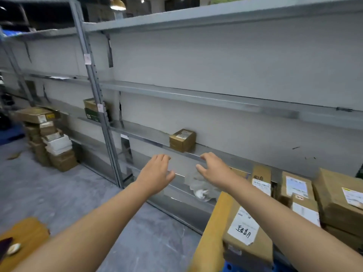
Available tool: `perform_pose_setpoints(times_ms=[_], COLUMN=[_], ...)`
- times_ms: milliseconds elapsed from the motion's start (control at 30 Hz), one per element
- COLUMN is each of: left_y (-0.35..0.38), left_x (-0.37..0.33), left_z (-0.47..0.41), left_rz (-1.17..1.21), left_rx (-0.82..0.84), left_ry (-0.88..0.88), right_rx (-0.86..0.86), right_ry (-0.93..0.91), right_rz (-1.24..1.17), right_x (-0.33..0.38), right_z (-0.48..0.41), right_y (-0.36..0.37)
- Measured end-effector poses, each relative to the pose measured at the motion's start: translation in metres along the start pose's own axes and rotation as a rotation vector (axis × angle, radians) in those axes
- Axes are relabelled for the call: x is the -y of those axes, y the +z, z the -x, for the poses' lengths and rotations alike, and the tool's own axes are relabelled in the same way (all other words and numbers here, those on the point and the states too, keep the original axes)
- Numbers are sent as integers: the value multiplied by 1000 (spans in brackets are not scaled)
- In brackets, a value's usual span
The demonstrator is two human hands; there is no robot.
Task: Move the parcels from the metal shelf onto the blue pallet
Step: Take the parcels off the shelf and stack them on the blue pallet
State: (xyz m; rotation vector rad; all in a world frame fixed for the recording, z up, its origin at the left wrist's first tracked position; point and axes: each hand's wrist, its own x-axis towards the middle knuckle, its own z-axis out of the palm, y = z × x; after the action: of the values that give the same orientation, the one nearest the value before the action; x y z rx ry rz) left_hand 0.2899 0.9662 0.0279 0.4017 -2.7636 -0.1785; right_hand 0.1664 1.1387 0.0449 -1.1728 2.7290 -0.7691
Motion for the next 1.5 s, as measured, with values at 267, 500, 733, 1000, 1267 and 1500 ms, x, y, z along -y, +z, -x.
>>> perform_pose_setpoints(times_ms=[267,500,733,1000,1267,1500], left_y=[-13,2,21,39,68,119], left_x=[136,227,254,264,253,254], left_z=[-28,-56,-90,-170,-297,-372], left_rz=[-16,23,45,-32,18,72], left_rx=[-14,15,23,49,57,119], left_ry=[78,181,189,264,245,199], right_rx=[-7,16,36,6,-70,-70], right_ry=[49,181,318,423,475,485], right_rz=[55,121,105,129,-12,-18], right_x=[110,156,149,98,42,-2], right_z=[-92,-138,-171,-240,-332,-403], right_y=[74,116,131,132,116,115])
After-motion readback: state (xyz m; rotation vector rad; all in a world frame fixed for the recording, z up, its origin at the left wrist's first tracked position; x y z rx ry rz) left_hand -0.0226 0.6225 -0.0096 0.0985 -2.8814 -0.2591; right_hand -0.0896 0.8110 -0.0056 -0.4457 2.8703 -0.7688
